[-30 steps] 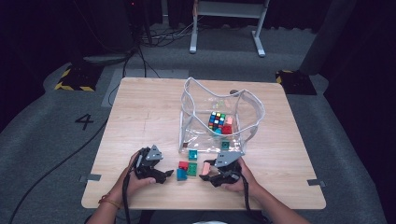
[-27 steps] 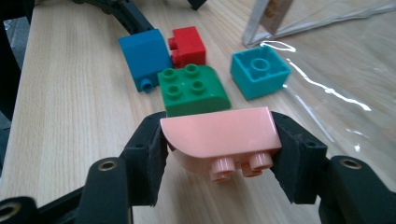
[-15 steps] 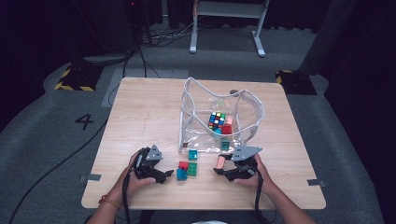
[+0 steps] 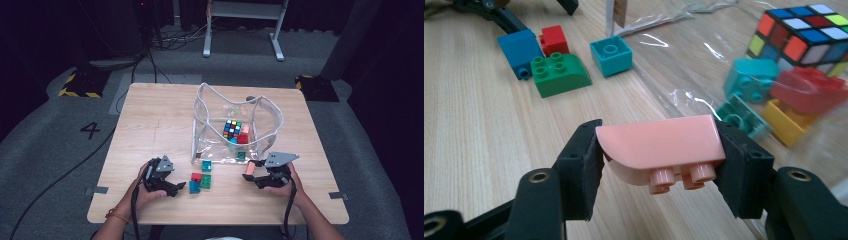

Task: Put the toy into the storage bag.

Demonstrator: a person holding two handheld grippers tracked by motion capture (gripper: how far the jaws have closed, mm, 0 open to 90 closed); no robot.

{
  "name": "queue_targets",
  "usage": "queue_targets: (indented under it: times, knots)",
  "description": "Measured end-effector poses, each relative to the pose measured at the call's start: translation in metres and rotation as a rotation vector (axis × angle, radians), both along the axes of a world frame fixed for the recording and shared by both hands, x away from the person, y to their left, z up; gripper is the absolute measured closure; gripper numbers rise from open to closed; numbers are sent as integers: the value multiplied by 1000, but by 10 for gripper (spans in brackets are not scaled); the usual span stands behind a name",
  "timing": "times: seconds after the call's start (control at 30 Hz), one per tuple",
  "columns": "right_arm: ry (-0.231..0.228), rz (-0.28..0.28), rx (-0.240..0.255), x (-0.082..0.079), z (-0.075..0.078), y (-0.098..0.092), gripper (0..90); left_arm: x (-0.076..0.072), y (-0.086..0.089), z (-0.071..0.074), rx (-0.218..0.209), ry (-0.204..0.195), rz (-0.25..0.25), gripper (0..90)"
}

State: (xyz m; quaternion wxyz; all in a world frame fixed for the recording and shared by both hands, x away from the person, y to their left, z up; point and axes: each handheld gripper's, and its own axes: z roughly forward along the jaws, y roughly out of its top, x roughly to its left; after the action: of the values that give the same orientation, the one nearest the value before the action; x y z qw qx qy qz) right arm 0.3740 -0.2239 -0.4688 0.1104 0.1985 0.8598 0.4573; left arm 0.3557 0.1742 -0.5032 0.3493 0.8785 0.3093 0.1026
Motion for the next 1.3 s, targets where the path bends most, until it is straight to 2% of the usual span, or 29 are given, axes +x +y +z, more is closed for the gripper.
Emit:
queue_targets:
  times: [0.27, 0.5, 0.67, 1.1, 1.3]
  knots:
    - [-7, -77, -31, 0, 3, -27, 419, 0, 0, 0, 0, 0, 0, 117]
    - [2, -154, -21, 4, 6, -52, 419, 0, 0, 0, 0, 0, -2, 116]
    - [-14, -202, -9, 8, 10, -64, 419, 0, 0, 0, 0, 0, -2, 116]
    - [-74, -298, 42, 25, 33, -91, 419, 0, 0, 0, 0, 0, -2, 116]
    - [-102, -323, 37, 34, 50, -100, 420, 0, 0, 0, 0, 0, -2, 116]
